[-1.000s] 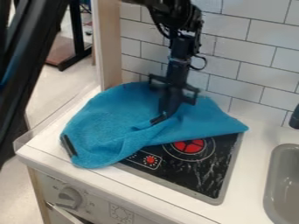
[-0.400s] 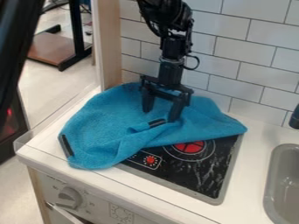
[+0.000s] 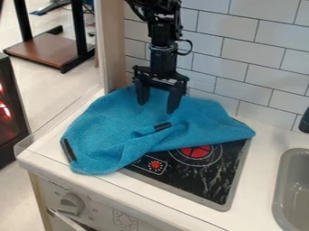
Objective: Fold the cloth from bottom right to left
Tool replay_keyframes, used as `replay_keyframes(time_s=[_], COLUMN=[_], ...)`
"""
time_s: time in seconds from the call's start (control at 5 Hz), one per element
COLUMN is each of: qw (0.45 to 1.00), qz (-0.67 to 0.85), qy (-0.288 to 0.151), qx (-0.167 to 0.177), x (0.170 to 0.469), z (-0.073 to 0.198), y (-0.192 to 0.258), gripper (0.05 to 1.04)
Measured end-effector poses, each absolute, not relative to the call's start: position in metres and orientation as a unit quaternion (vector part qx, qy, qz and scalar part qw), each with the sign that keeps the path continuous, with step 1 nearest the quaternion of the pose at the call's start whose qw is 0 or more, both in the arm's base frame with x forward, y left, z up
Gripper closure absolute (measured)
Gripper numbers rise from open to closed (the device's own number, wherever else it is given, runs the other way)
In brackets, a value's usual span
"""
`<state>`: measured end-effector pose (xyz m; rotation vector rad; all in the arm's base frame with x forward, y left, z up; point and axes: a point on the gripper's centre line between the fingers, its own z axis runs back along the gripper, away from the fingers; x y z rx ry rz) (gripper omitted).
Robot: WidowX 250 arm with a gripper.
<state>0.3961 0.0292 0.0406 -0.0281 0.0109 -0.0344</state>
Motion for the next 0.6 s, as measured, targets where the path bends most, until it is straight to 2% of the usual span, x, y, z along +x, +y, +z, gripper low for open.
replay_keyframes(time_s=[0.4, 0.6], qw=[0.998, 0.998], qz=[-0.026, -0.023], qy=[-0.043, -0.047], qx=[-0.035, -0.035], x=[0.383, 0.382], z=[0.085, 0.087], y=[0.028, 0.033], gripper=[0.083, 0.084])
